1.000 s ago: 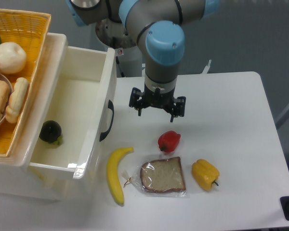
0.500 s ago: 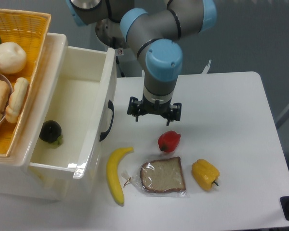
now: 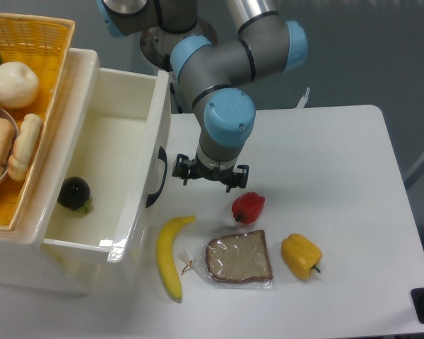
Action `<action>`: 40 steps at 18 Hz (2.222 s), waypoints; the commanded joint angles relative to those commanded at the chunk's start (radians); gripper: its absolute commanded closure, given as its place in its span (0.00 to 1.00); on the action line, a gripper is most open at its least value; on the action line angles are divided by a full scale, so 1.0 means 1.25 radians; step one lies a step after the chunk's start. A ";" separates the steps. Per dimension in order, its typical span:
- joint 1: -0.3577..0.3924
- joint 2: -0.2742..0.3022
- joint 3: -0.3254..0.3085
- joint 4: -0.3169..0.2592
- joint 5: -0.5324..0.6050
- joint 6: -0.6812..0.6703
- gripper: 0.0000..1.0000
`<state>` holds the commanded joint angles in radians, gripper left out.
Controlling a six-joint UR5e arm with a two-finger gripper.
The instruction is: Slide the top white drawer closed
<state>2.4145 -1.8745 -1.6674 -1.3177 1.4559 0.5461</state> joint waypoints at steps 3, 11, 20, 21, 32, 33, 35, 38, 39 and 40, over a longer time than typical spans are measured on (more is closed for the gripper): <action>0.001 0.004 0.005 -0.004 -0.023 0.001 0.00; -0.018 0.012 0.010 -0.025 -0.060 0.000 0.00; -0.083 0.021 0.009 -0.021 -0.057 -0.001 0.00; -0.092 0.020 0.009 -0.021 -0.057 -0.001 0.00; -0.115 0.020 0.007 -0.021 -0.063 -0.002 0.00; -0.115 0.020 0.007 -0.022 -0.063 -0.005 0.00; -0.114 0.020 0.009 -0.021 -0.074 -0.011 0.00; -0.115 0.020 0.007 -0.022 -0.082 -0.011 0.00; -0.115 0.018 0.006 -0.022 -0.082 -0.011 0.00; -0.115 0.020 0.006 -0.022 -0.082 -0.011 0.00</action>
<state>2.2703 -1.8500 -1.6598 -1.3453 1.3530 0.5323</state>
